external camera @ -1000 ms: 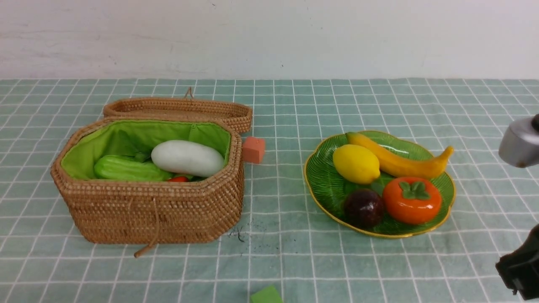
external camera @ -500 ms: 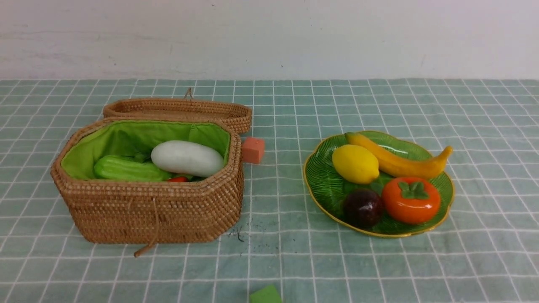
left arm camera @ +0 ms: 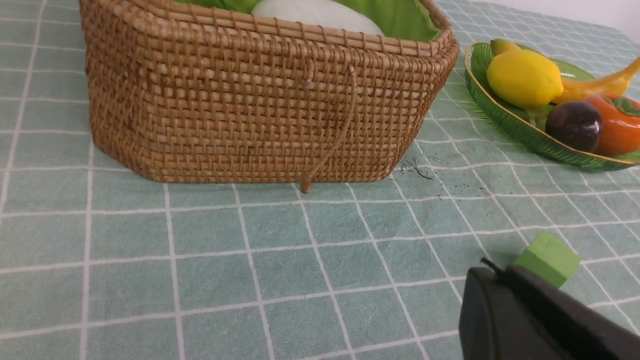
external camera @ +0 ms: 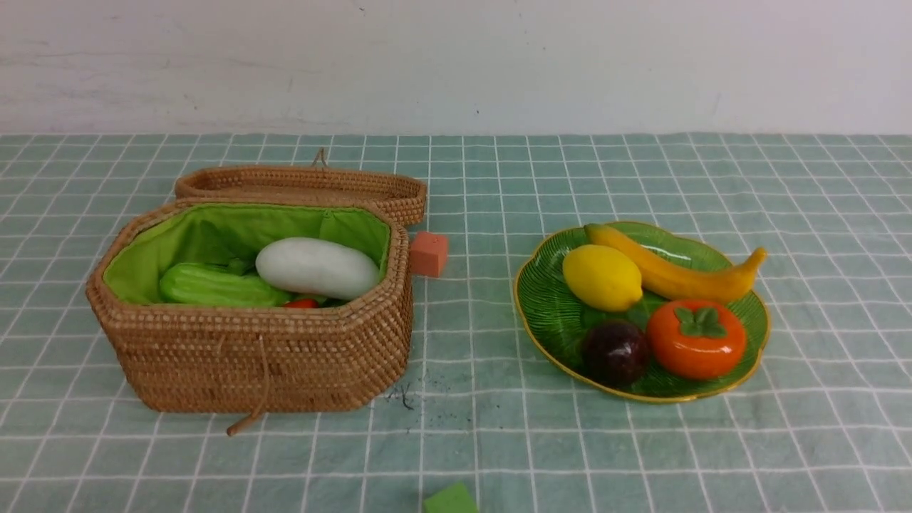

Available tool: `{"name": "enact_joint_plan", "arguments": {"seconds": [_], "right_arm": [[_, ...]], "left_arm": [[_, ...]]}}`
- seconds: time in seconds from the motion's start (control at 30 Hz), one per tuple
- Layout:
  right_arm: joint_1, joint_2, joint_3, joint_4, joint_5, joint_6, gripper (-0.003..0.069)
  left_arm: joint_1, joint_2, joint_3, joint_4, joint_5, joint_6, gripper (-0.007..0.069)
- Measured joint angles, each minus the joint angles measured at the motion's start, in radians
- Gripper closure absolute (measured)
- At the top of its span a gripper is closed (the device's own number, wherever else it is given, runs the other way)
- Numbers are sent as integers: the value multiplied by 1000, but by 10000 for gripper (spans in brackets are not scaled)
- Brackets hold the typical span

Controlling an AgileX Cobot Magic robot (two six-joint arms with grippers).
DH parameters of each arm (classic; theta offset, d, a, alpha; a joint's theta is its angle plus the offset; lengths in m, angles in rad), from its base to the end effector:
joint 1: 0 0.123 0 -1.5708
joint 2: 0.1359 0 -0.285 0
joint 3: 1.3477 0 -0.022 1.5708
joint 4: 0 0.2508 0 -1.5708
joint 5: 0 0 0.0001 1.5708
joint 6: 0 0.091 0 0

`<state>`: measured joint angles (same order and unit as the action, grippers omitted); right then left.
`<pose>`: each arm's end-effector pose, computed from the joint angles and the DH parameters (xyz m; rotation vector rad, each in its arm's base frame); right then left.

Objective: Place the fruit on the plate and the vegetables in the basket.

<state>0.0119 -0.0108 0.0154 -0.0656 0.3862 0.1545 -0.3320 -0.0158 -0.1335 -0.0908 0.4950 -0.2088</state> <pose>0.0522 -0.0016 0.1739 0.0936 1.8715 0.0496 0.0400 -0.0179 0.2141 0.0709 1.8522 -0.4746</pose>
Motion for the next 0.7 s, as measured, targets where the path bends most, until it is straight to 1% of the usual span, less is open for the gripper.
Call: {"name": "enact_joint_plan", "arguments": {"seconds": [0.7], "right_arm": [[0,0,0,1,0,5,648]], "left_arm": [[0,0,0,2,-2,0,605]]}}
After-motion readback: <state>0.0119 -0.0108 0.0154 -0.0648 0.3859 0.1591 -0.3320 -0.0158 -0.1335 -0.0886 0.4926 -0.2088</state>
